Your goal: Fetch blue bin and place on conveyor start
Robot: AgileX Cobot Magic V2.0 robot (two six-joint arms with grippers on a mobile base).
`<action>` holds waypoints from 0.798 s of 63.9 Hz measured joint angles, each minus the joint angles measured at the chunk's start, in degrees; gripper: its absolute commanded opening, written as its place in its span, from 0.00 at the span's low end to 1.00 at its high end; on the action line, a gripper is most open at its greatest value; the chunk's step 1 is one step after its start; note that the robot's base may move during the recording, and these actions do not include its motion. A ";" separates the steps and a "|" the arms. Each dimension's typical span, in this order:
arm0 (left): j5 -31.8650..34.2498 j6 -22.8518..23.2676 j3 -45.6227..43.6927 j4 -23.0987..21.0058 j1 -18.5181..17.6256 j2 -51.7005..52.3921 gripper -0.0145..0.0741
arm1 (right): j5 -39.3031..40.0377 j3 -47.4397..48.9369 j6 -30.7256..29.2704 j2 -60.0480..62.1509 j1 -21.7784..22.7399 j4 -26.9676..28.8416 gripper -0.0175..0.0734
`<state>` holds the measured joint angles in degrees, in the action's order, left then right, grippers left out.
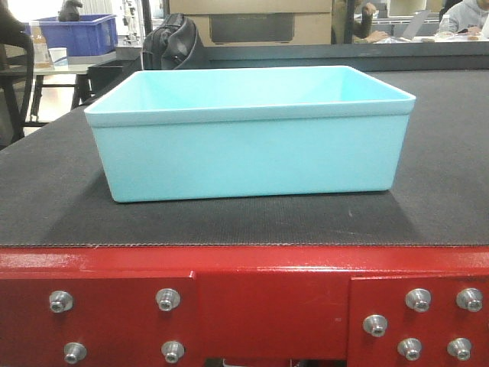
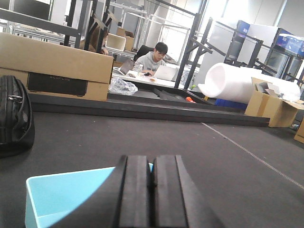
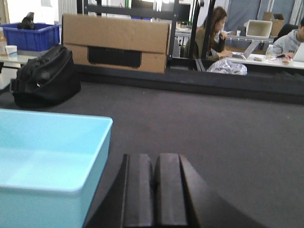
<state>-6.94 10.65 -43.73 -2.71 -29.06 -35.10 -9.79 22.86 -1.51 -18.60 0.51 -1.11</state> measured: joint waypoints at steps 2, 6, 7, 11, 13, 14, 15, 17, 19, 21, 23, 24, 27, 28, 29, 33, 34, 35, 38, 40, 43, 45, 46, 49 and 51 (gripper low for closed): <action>0.00 0.00 0.00 0.00 0.00 0.00 0.04 | 0.23 -1.57 -0.42 0.89 0.09 0.41 0.01; 0.00 0.00 0.00 0.00 0.00 0.00 0.04 | 1.40 -4.69 -0.77 2.60 0.13 0.65 0.01; 0.00 0.00 0.00 0.00 0.00 0.00 0.04 | 1.79 -5.28 -0.86 3.18 0.13 0.65 0.01; 0.00 0.00 0.00 0.00 0.00 0.00 0.04 | 2.73 -8.15 -1.01 5.03 0.37 0.76 0.01; 0.00 0.00 0.00 0.00 0.00 0.00 0.04 | 3.17 -9.24 -1.05 5.87 0.37 1.11 0.01; 0.00 0.00 0.00 0.00 0.00 0.00 0.04 | 3.39 -10.04 -1.05 6.51 0.37 1.11 0.01; 0.00 0.00 0.00 0.00 0.00 0.00 0.04 | 3.58 -10.82 -1.05 7.17 0.37 1.11 0.01; 0.00 0.00 0.00 0.00 0.00 0.00 0.04 | 3.83 -12.08 -1.15 8.31 0.37 1.11 0.01; 0.00 0.00 0.00 0.00 0.00 0.00 0.04 | 3.95 -13.27 -1.15 9.53 0.37 1.11 0.01; 0.00 0.00 0.00 0.00 0.00 0.00 0.04 | 4.08 -14.40 -1.15 10.80 0.37 1.11 0.01; 0.00 0.00 0.00 0.00 0.00 0.00 0.04 | 4.08 -15.51 -1.15 12.14 0.37 1.11 0.01; 0.00 0.00 0.00 0.00 0.00 0.00 0.04 | 4.08 -15.94 -1.15 12.68 0.37 1.11 0.01; 0.00 0.00 0.00 0.00 0.00 0.00 0.04 | 4.19 -17.41 -1.15 14.59 0.37 1.11 0.01; 0.00 0.00 0.00 0.00 0.00 0.00 0.04 | 4.19 -17.82 -1.15 15.11 0.48 1.11 0.01; 0.00 0.00 0.00 0.00 0.00 0.00 0.04 | 4.37 -18.22 -1.15 15.86 0.48 1.11 0.01; 0.00 0.00 0.00 0.00 0.00 0.00 0.04 | 4.79 -20.37 -1.15 17.72 1.20 1.11 0.01; 0.00 0.00 0.00 0.00 0.00 0.00 0.04 | 4.80 -20.76 -1.15 17.87 1.42 1.11 0.01; 0.00 0.00 0.00 0.00 0.00 0.00 0.04 | 5.00 -21.32 -1.15 18.02 1.77 1.11 0.01; 0.00 0.00 0.00 0.00 0.00 0.00 0.04 | 5.56 -22.32 -1.26 18.11 2.62 1.11 0.01; 0.00 0.00 0.00 0.00 0.00 0.00 0.04 | 6.27 -22.67 -1.26 18.11 3.22 1.11 0.01; 0.00 0.00 0.00 0.00 0.00 0.00 0.04 | 7.48 -22.86 -1.26 18.14 4.15 1.11 0.01; 0.12 0.00 0.00 0.00 0.00 0.00 0.04 | 7.88 -22.86 -1.36 18.24 4.72 1.11 0.01; 0.13 0.00 0.00 0.00 0.00 0.00 0.04 | 8.03 -22.86 -1.36 18.24 4.93 1.11 0.01; 0.41 0.00 0.00 0.00 0.00 0.00 0.04 | 8.32 -22.86 -1.36 18.24 5.35 1.11 0.01; 0.49 0.00 0.00 0.00 0.00 0.00 0.04 | 8.45 -22.86 -1.47 18.24 5.61 1.11 0.01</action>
<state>-6.45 10.65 -43.73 -2.71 -29.06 -35.10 -1.34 0.00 -2.98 -0.36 6.11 0.00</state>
